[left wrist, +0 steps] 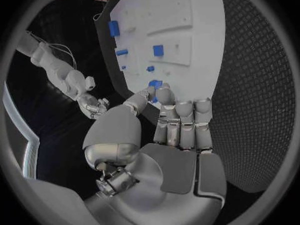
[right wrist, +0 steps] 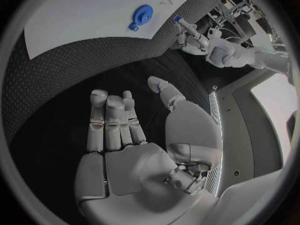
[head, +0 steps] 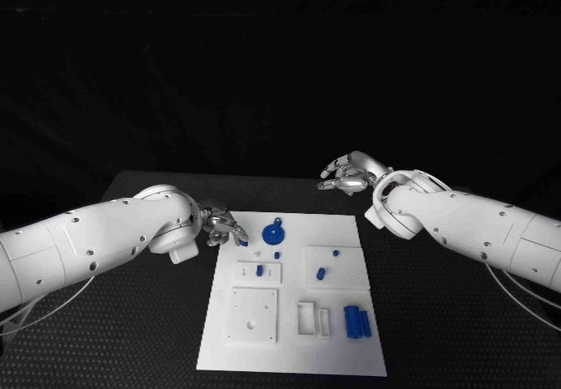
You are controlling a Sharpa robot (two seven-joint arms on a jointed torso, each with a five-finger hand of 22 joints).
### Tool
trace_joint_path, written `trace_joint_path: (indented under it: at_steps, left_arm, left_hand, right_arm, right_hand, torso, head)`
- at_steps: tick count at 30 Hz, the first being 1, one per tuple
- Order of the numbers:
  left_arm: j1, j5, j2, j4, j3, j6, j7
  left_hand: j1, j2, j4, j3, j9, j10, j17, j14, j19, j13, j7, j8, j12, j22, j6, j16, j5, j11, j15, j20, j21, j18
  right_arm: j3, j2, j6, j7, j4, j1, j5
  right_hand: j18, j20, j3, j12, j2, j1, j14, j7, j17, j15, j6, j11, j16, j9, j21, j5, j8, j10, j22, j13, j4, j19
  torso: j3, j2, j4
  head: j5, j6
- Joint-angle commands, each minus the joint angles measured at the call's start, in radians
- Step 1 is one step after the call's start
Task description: Assemble the parts on the task board
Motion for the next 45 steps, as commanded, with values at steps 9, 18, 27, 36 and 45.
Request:
trace_joint_path:
  at_steps: [9,18,27,36,45]
  left_arm:
    - [-0.002,-0.092,-0.055,0.118,-0.07,-0.08,-0.028]
    - [-0.022,-0.118,-0.052,0.151,-0.07,-0.08,-0.042]
    - [-0.027,-0.142,-0.031,0.131,-0.07,-0.073,-0.042]
    - [-0.035,-0.133,-0.019,0.111,-0.07,-0.058,-0.044]
    - [-0.036,-0.138,-0.019,0.108,-0.07,-0.047,-0.047]
  left_hand:
    - [-0.013,-0.004,-0.079,0.072,0.007,0.029,-0.001,0.06,0.017,-0.002,-0.024,0.0,-0.007,-0.01,0.052,0.007,0.057,-0.014,-0.047,-0.158,0.013,-0.007]
    - [-0.014,-0.003,-0.082,0.073,0.008,0.033,-0.001,0.064,0.02,-0.002,-0.026,0.0,-0.007,-0.012,0.057,0.008,0.066,-0.015,-0.048,-0.159,0.015,-0.007]
    - [-0.016,-0.003,-0.083,0.073,0.008,0.035,-0.001,0.065,0.021,-0.002,-0.026,-0.001,-0.008,-0.013,0.058,0.008,0.068,-0.016,-0.048,-0.159,0.016,-0.006]
    - [-0.017,-0.002,-0.083,0.072,0.008,0.035,-0.001,0.066,0.021,-0.003,-0.026,-0.001,-0.008,-0.014,0.058,0.008,0.069,-0.016,-0.048,-0.159,0.016,-0.006]
    - [-0.018,-0.001,-0.083,0.073,0.008,0.035,-0.002,0.066,0.022,-0.003,-0.027,-0.002,-0.009,-0.014,0.058,0.007,0.069,-0.016,-0.048,-0.159,0.017,-0.006]
  right_arm:
    - [0.0,-0.005,0.007,0.004,0.002,0.0,0.0]
    - [0.0,-0.006,0.008,0.004,0.003,0.0,0.0]
    - [0.0,-0.003,0.009,0.005,0.002,0.0,0.0]
    - [0.0,-0.004,0.009,0.005,0.002,0.0,0.001]
    - [0.0,-0.005,0.01,0.005,0.003,0.0,0.001]
  right_hand:
    - [0.029,0.004,-0.003,0.003,0.004,-0.003,-0.004,0.006,-0.002,0.002,0.002,-0.002,0.006,-0.001,-0.006,-0.006,-0.001,-0.006,0.014,-0.002,0.003,-0.001]
    - [0.029,0.004,-0.003,0.004,0.004,-0.003,-0.004,0.006,-0.002,0.002,0.002,-0.002,0.007,-0.001,-0.006,-0.006,-0.001,-0.006,0.014,-0.003,0.003,-0.001]
    - [0.029,0.004,-0.003,0.004,0.005,-0.003,-0.004,0.006,-0.002,0.002,0.002,-0.002,0.007,-0.001,-0.006,-0.006,-0.001,-0.006,0.014,-0.003,0.003,-0.001]
    - [0.029,0.003,-0.003,0.004,0.005,-0.003,-0.004,0.006,-0.002,0.002,0.002,-0.002,0.007,-0.001,-0.006,-0.006,-0.001,-0.006,0.014,-0.004,0.003,0.0]
    - [0.029,0.003,-0.003,0.005,0.005,-0.003,-0.004,0.006,-0.002,0.002,0.002,-0.002,0.007,-0.002,-0.006,-0.006,-0.001,-0.006,0.014,-0.004,0.003,0.0]
  torso:
    - [-0.0001,0.0,0.0004]
    - [-0.0015,0.001,-0.0009]
    - [-0.0008,0.002,-0.0023]
    - [0.0,0.001,-0.0012]
    - [0.0007,0.002,-0.0019]
  head:
    - [0.003,-0.009]
    - [0.002,-0.014]
    - [0.002,-0.017]
    - [-0.001,-0.024]
    - [0.0,-0.025]
